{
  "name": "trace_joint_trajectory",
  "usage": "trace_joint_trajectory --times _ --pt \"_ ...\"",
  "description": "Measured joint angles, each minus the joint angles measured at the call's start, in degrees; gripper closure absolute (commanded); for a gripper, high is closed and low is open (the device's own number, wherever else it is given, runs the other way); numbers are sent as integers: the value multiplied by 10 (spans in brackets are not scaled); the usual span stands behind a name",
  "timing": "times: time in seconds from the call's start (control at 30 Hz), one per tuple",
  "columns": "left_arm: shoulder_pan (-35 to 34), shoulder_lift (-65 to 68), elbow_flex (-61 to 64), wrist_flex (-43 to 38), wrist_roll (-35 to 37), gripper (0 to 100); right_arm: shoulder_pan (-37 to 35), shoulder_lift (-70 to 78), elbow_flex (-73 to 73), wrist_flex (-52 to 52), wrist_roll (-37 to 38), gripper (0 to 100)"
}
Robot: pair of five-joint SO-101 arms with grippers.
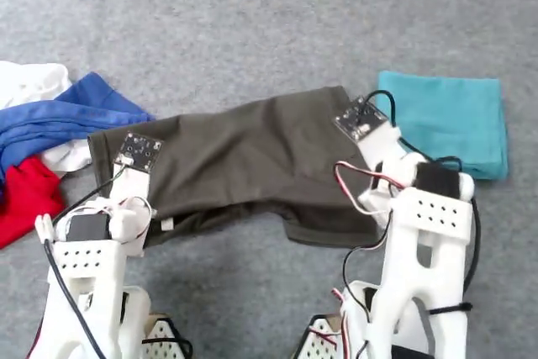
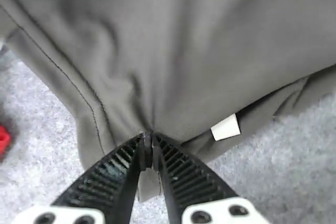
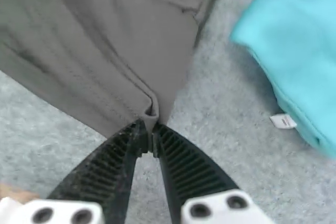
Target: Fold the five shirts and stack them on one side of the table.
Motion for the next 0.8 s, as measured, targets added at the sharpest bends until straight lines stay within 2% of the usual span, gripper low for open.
trace_joint_trajectory --times 0.27,0.33,0.43,0.57,0.67,0.73,0.77,0.8 --pt "1 0 21 0 -11 970 11 0 43 -22 16 972" --pt "1 0 22 0 -30 930 11 0 48 -24 29 911" --pt "1 0 24 19 -55 791 13 -1 51 -24 40 808" --pt "-37 -4 -3 51 -33 787 16 -1 51 -18 40 765" --pt "-65 -4 -52 65 -32 787 16 -1 42 1 40 809" --pt "-71 -4 -94 89 -39 795 7 -1 11 18 39 926" --pt "-71 -4 -117 105 -45 823 -6 -1 -4 24 28 991" --pt "-71 -4 -145 127 -51 874 -21 -1 -19 26 13 975"
